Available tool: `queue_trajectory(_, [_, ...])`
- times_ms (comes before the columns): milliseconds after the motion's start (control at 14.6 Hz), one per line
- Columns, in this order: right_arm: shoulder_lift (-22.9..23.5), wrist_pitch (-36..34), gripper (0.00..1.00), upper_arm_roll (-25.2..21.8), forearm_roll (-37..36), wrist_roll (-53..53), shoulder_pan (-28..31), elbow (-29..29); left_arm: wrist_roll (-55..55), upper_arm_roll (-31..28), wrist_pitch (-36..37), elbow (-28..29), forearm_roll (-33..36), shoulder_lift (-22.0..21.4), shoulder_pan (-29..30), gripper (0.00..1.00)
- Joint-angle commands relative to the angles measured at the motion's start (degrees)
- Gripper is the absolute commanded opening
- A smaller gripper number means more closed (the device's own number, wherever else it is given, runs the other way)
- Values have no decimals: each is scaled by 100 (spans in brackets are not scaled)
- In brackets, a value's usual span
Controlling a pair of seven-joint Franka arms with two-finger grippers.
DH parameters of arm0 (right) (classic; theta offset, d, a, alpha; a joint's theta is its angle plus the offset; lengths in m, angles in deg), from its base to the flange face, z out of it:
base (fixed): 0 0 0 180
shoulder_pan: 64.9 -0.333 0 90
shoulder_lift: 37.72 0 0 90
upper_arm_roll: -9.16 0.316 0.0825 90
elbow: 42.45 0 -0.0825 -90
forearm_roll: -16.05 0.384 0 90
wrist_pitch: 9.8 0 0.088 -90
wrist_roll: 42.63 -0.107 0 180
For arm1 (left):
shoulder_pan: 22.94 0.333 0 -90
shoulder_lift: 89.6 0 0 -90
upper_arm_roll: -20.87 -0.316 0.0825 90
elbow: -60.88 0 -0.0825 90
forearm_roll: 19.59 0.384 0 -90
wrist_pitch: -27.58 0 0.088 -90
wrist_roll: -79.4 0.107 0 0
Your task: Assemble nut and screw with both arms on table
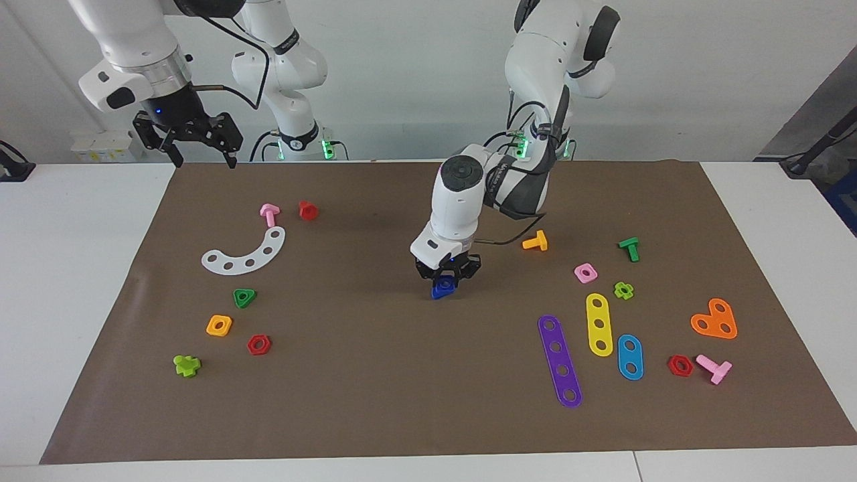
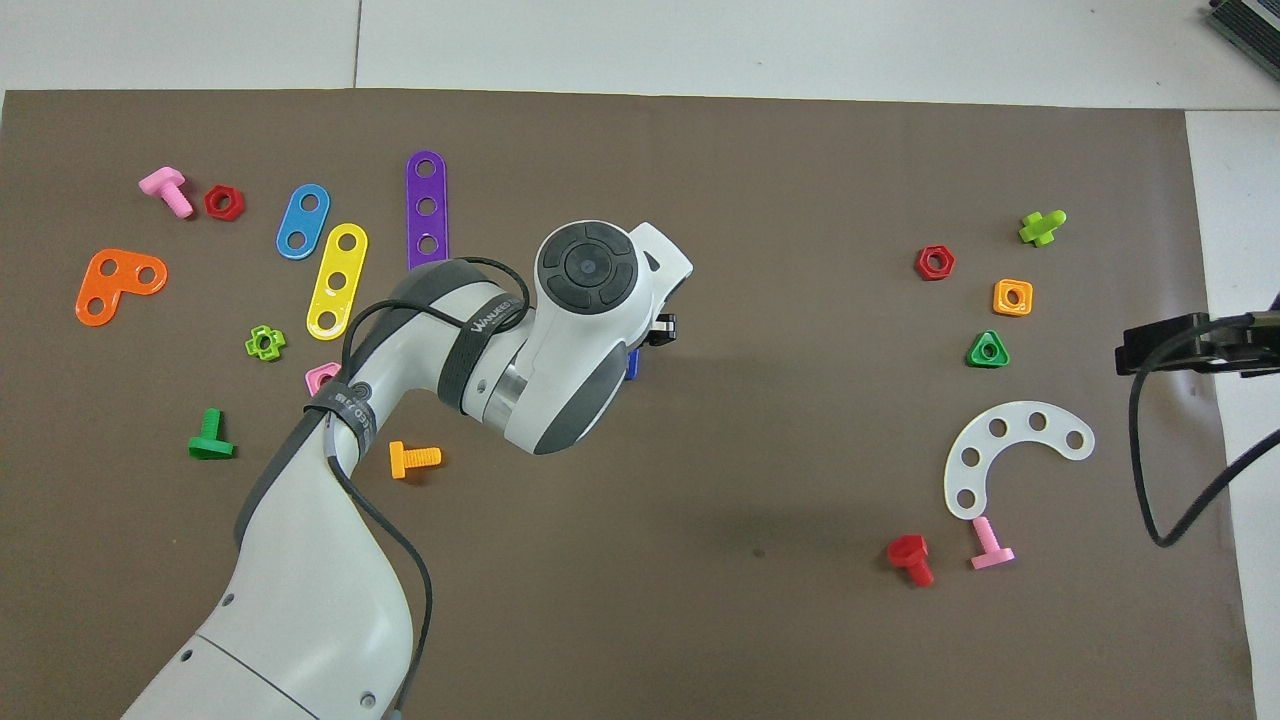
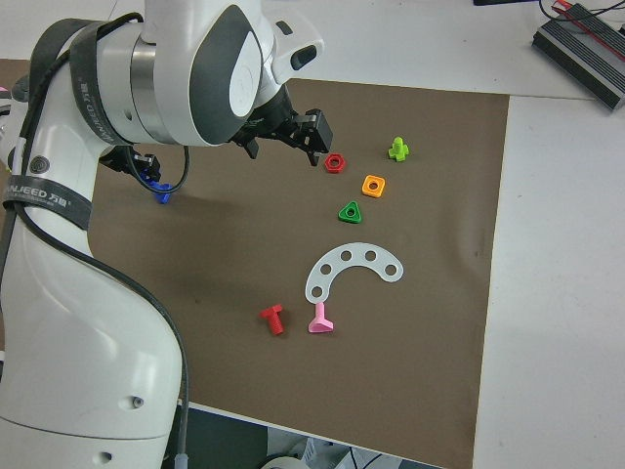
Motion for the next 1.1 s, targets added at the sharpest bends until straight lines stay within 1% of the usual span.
queue_trajectory(0, [-48, -75, 100, 30, -46, 131, 32, 9, -78, -75, -122, 86, -29, 52, -81, 11])
queue_trajectory(274, [-48, -75, 100, 30, -46, 131, 32, 9, -69, -57, 194, -64, -55, 70, -72, 11])
queue_trajectory(548, [-48, -75, 100, 30, -46, 131, 32, 18, -69, -57, 247, -99, -186, 79, -72, 11])
queue_trajectory(685, [-48, -75, 100, 30, -46, 131, 32, 18, -69, -57, 414, -248, -231, 132, -72, 11])
queue_trajectory(1027, [-48, -75, 100, 21, -46, 131, 32, 9, -69, -57, 406, -257, -310, 140, -63, 11])
